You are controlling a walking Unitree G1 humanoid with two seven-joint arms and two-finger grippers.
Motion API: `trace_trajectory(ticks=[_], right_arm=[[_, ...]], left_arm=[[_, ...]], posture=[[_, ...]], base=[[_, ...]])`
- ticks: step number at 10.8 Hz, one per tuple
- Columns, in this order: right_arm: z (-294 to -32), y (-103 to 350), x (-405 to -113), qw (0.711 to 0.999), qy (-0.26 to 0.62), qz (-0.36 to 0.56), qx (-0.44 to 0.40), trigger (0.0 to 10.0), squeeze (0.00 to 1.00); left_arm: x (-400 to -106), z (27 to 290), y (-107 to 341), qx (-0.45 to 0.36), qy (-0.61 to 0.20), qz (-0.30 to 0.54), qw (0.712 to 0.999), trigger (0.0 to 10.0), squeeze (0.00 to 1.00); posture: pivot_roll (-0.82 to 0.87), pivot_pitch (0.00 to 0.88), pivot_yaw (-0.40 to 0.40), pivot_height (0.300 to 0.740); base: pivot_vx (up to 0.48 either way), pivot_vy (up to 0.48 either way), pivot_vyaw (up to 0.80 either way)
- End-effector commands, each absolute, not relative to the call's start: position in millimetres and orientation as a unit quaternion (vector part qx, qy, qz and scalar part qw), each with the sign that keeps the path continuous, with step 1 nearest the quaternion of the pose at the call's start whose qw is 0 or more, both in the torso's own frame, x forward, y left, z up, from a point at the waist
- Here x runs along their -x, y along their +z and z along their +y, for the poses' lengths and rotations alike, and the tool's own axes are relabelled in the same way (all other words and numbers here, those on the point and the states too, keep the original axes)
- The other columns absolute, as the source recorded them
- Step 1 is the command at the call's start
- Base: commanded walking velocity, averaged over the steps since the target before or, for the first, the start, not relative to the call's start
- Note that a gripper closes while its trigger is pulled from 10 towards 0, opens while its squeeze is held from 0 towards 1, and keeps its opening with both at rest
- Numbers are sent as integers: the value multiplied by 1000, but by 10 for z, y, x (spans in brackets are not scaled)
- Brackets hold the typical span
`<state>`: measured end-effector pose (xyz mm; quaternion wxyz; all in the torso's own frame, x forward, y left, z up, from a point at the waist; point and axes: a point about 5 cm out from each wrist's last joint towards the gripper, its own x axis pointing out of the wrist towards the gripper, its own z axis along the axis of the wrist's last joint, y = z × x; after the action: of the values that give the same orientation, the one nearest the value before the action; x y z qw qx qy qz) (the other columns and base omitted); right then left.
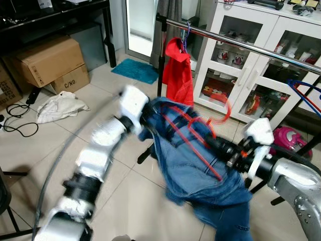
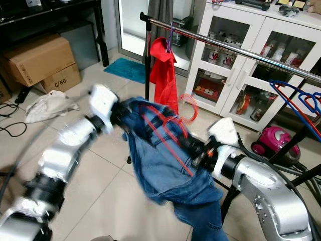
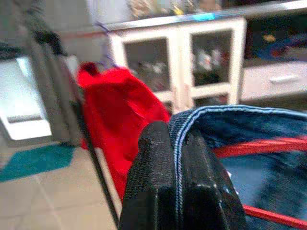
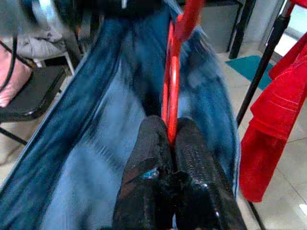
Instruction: Hang hanger
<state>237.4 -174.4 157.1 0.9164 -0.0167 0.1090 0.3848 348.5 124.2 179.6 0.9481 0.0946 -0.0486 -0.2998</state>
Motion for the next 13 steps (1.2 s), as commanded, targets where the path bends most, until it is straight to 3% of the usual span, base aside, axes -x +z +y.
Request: trace_trajectory(ticks=[1,4,6,8,9,11,13], right_arm=[[-1773,1561,-2368,916,385,110,25,0,0],[-1798,1622,-2242,893,439,99,9,0,0],[-1805,1651,-2207,893,443,77,-30,0,0],[-1858,1665,-2340,926,369,53,-57,0,0],[-1816,1725,-2503,949,293,14,-120,0,0],[-1731,1820,-2660,955,225,-24,-189,0,0],[-1878,1853,-2796,971,112,-43,-205,0,0]], left_arm=[[-3549,1314,1949,-84,-278,-69,954,0,0],[-3850,1892,2266,-55,-111,-90,988,0,0],[-3906,1974,2175,-23,-90,-66,993,0,0],[-3876,1781,1992,-25,-133,-41,990,0,0],[-3729,1358,1828,-30,-233,-33,971,0,0],[-3453,842,1626,-40,-343,-24,938,0,0],[-3238,659,1463,-47,-381,-1,924,0,0]], posture=[[30,0,-58,740],[27,0,-46,740],[28,0,-40,740],[27,0,-36,740],[29,0,-38,740],[26,0,-36,740],[25,0,-33,740]], base=[[0,0,0],[0,0,0],[0,0,0],[0,0,0],[0,0,0],[0,0,0],[0,0,0]])
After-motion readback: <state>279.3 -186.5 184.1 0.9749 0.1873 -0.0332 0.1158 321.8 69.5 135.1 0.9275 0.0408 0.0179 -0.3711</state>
